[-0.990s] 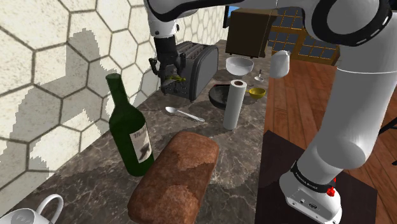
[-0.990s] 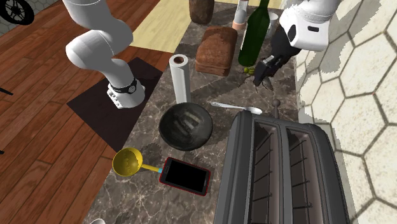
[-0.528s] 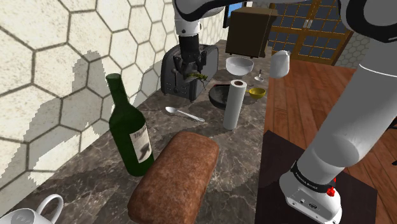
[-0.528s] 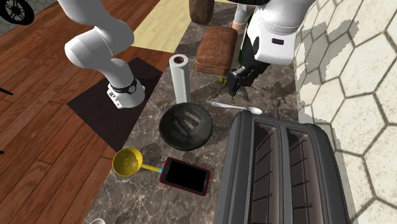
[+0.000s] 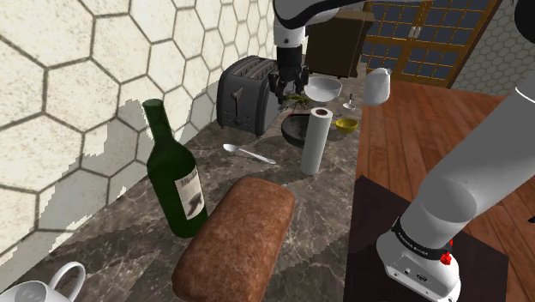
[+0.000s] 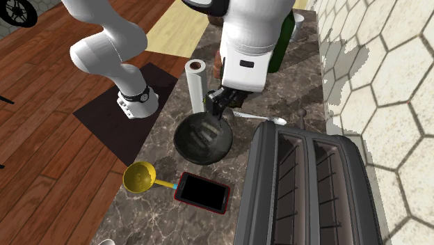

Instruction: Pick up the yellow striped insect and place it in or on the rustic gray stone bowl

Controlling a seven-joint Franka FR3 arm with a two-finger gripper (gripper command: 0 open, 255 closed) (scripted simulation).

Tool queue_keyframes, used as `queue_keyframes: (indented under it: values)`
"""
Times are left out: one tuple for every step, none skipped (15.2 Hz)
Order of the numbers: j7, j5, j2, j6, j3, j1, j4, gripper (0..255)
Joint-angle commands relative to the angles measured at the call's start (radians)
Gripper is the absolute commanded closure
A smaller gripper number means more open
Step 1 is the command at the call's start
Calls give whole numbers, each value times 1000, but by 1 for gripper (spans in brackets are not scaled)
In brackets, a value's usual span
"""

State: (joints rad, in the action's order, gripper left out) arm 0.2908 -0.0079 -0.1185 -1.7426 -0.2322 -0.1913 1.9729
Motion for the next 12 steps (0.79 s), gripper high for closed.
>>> queue_keyframes:
  values:
    - [-50,-2,-31,-1,28,-21,30,255]
    - [-74,-4,-48,-3,42,-31,48,255]
    - [-98,-6,-64,-5,56,-41,65,255]
    - [-114,-8,-74,-6,66,-48,76,255]
    - [-113,-8,-73,-19,65,-47,88,255]
    - [-113,-8,-71,-33,65,-47,100,255]
    - [-112,-9,-69,-46,65,-47,111,255]
    - [-111,-9,-67,-59,65,-47,123,255]
    - [-111,-9,-65,-73,65,-47,134,255]
    - [-110,-10,-63,-86,64,-47,145,255]
    - [-109,-10,-60,-100,64,-47,156,255]
    - [-108,-10,-57,-113,64,-46,166,255]
